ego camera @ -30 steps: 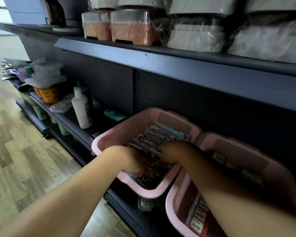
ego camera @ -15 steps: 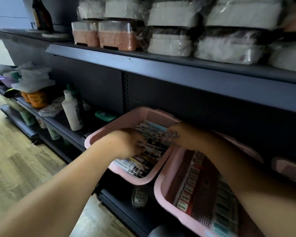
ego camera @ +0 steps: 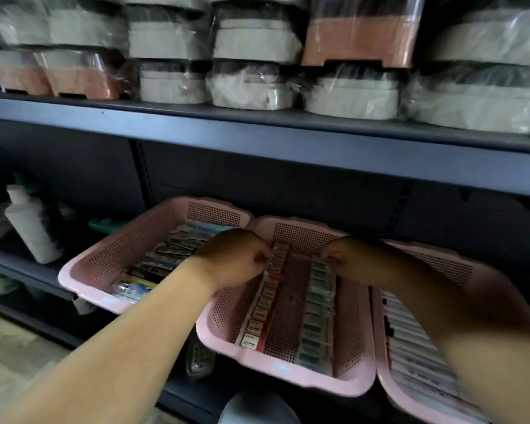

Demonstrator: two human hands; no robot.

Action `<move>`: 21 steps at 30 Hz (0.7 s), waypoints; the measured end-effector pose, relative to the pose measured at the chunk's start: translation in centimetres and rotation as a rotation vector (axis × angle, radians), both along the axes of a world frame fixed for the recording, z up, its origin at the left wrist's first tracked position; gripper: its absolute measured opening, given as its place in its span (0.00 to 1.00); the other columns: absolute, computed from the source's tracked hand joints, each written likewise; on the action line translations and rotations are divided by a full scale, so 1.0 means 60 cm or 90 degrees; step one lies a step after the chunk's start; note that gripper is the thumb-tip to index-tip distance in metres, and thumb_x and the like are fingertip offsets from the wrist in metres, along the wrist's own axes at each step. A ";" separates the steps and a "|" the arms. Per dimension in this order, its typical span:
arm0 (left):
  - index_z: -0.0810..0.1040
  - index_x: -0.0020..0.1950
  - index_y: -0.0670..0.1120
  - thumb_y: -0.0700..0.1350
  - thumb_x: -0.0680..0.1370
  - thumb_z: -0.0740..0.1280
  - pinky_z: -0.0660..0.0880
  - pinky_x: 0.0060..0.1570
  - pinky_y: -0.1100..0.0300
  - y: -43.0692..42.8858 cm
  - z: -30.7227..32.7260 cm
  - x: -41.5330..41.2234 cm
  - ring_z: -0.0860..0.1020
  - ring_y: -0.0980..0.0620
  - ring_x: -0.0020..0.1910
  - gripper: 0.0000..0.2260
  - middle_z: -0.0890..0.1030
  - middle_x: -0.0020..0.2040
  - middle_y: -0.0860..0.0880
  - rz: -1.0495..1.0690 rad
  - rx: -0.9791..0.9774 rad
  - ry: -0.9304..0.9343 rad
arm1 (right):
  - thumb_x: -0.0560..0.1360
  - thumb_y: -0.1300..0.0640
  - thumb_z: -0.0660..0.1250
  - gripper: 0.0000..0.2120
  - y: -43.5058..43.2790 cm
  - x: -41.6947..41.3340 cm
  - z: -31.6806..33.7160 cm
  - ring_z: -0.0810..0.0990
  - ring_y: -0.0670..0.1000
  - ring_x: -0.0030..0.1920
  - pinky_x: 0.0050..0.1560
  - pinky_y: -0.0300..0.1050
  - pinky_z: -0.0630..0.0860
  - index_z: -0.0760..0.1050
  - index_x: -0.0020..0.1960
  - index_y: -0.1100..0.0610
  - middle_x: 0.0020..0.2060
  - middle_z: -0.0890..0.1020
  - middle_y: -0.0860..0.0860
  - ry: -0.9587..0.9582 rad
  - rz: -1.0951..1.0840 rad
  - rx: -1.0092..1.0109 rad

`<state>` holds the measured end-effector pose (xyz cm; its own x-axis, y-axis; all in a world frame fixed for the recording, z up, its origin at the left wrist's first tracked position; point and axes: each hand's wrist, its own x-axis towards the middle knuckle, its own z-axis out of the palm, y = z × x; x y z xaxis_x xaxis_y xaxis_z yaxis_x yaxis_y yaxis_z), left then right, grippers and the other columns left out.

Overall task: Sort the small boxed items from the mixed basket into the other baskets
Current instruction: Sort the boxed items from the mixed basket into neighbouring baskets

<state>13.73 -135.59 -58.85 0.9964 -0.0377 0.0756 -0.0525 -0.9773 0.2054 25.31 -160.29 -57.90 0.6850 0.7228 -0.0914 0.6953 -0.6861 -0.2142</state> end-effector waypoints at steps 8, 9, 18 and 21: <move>0.80 0.41 0.55 0.49 0.79 0.63 0.74 0.60 0.50 -0.025 -0.053 0.000 0.81 0.49 0.51 0.10 0.84 0.48 0.55 0.023 0.109 0.043 | 0.77 0.57 0.66 0.07 0.023 -0.035 -0.063 0.81 0.50 0.46 0.50 0.45 0.79 0.80 0.44 0.47 0.44 0.81 0.45 0.045 0.013 -0.030; 0.80 0.42 0.55 0.48 0.80 0.62 0.71 0.64 0.46 -0.025 -0.057 -0.003 0.79 0.48 0.54 0.10 0.83 0.50 0.53 0.025 0.145 0.055 | 0.77 0.57 0.66 0.07 0.031 -0.036 -0.071 0.81 0.50 0.45 0.48 0.44 0.78 0.81 0.45 0.49 0.44 0.81 0.45 0.035 0.012 -0.032; 0.74 0.73 0.49 0.43 0.82 0.57 0.59 0.72 0.38 -0.032 -0.087 -0.008 0.65 0.44 0.74 0.20 0.72 0.74 0.50 0.026 0.311 0.071 | 0.80 0.54 0.62 0.12 0.096 -0.051 -0.122 0.81 0.55 0.55 0.61 0.49 0.76 0.81 0.59 0.53 0.55 0.82 0.52 0.058 -0.035 -0.058; 0.71 0.76 0.48 0.43 0.83 0.58 0.54 0.74 0.34 -0.038 -0.088 -0.006 0.61 0.42 0.76 0.20 0.69 0.76 0.49 0.032 0.347 0.098 | 0.81 0.54 0.62 0.12 0.103 -0.050 -0.128 0.81 0.55 0.55 0.62 0.51 0.76 0.81 0.60 0.53 0.55 0.82 0.53 0.044 -0.035 -0.073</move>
